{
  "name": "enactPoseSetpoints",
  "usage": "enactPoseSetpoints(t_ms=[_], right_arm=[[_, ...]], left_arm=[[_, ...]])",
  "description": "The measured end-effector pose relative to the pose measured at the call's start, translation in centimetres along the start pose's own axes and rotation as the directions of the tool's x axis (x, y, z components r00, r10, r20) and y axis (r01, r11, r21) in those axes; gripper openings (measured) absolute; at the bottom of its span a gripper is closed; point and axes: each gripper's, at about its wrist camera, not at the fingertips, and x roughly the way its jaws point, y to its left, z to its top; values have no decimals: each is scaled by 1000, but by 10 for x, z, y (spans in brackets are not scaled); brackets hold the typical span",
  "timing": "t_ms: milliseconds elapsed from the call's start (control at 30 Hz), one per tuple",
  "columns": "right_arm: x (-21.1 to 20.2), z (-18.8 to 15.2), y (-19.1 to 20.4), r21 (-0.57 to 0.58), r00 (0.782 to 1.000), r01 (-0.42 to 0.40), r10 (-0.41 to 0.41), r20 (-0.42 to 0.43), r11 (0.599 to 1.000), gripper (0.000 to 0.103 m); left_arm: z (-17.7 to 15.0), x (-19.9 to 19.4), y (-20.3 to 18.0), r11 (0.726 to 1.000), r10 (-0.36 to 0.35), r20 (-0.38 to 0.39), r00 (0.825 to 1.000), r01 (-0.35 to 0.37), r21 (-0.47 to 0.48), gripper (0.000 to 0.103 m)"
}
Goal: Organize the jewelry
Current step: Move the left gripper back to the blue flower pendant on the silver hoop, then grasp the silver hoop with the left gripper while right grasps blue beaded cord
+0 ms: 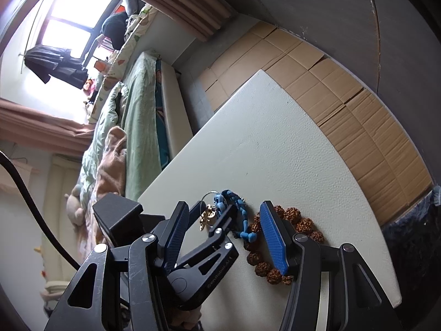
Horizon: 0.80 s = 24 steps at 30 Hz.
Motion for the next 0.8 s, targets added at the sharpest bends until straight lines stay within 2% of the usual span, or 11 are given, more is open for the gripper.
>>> enactPoseSetpoints(t_ms=[167, 333, 500, 700, 800], right_arm=[[5, -2, 2, -9, 1000, 15, -15, -12, 1000, 54], [10, -2, 3, -19, 999, 34, -34, -17, 999, 54], [19, -5, 10, -56, 998, 59, -61, -29, 997, 54], [41, -12, 28, -161, 989, 120, -133, -70, 980, 54], [55, -18, 38, -238, 976, 174, -199, -87, 955, 54]], left_arm=[[2, -17, 12, 999, -10, 39, 999, 12, -37, 52], [5, -37, 34, 991, -71, 76, 995, 79, -106, 52], [3, -51, 54, 984, -69, 103, 992, 85, -159, 52], [-3, -66, 82, 971, -55, 124, 991, 82, -224, 52], [-7, -75, 97, 964, -43, 135, 990, 77, -255, 52]])
